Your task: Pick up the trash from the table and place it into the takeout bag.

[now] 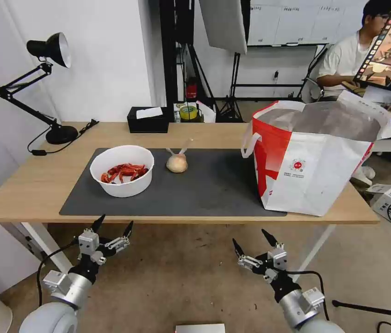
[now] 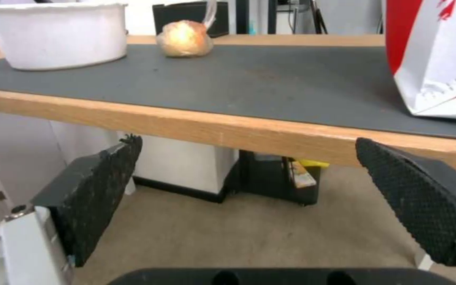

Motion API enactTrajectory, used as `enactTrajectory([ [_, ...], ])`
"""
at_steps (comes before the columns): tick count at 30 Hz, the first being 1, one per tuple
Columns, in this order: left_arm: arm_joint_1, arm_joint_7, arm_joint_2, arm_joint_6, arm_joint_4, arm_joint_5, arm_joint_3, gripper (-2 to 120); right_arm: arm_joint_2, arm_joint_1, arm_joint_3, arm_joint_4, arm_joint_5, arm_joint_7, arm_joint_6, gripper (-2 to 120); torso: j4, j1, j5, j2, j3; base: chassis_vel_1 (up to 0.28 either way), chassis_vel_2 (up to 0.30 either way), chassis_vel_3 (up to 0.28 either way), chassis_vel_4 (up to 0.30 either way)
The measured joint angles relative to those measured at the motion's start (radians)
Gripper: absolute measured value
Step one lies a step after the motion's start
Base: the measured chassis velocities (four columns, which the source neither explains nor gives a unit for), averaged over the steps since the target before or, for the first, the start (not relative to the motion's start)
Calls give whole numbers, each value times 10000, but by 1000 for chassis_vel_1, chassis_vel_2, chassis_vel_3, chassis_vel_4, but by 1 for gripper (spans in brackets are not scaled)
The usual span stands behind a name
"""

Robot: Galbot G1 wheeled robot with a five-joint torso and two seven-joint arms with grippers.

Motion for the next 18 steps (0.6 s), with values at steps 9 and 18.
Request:
enactTrajectory([
  [9, 52, 11, 18, -16, -29, 11, -74, 100, -292, 858, -325, 318, 400, 15, -364, 100, -1, 0, 0, -1, 1, 0, 0, 0, 0],
  [18, 97, 16, 58, -17, -154, -5, -217, 100, -1421, 5161, -1771, 397, 2766, -170, -1640, 100, 0, 1, -1, 0, 2, 0, 0, 0, 0],
])
